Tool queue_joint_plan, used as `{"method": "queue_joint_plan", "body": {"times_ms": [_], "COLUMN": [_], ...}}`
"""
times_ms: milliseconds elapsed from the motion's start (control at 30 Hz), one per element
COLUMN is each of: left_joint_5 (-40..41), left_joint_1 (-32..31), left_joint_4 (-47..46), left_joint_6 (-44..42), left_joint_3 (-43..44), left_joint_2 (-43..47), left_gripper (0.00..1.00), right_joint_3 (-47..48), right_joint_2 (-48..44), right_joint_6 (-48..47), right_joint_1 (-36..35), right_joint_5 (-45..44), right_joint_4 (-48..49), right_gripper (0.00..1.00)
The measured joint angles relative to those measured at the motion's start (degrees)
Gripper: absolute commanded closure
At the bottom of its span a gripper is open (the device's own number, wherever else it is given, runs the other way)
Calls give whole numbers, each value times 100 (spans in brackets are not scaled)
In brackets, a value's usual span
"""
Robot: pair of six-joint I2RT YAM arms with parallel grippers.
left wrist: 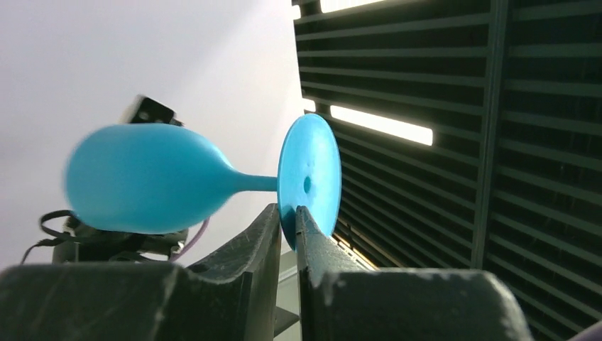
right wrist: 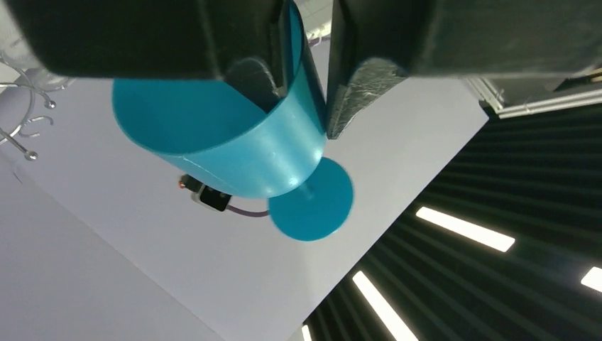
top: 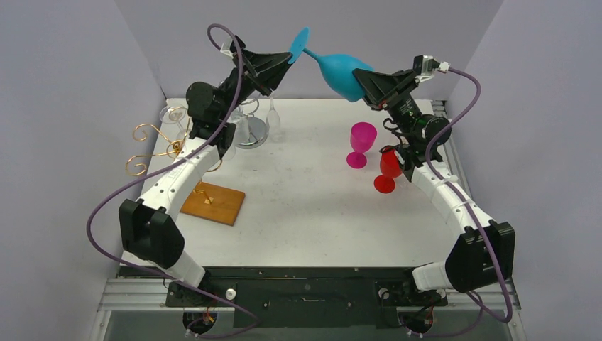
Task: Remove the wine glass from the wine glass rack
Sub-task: Place the wine glass at the center of the board.
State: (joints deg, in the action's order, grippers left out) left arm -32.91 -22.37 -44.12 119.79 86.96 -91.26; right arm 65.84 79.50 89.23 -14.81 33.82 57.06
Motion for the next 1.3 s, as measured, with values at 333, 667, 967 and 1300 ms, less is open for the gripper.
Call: {"method": "queue_joint_plan", "body": {"times_ms": [333, 667, 967, 1300], "left_joint_5": [35, 485, 1801, 2828], "left_joint_1": [-11, -59, -728, -804], "left_joint_4": [1147, 3134, 5720, 6983], "left_joint_6": [-1255, -3801, -6522, -8048], "left_joint_3": [-654, -1360, -1408, -1298], "left_joint_2": [588, 2114, 2669, 3285], "left_gripper": [10, 4, 4, 4], "right_joint_3": [-168, 658, 2229, 2645], "right_joint_2": [-643, -1864, -1189, 553], "right_joint_6": [-334, -2798, -4636, -5554], "right_joint_1": [-61, -90, -1121, -1917], "right_joint_5": [-20, -1261, -3200, -4435], "right_joint_4": [-789, -5488, -9294, -11158], "right_gripper": [100, 100, 100, 100]}}
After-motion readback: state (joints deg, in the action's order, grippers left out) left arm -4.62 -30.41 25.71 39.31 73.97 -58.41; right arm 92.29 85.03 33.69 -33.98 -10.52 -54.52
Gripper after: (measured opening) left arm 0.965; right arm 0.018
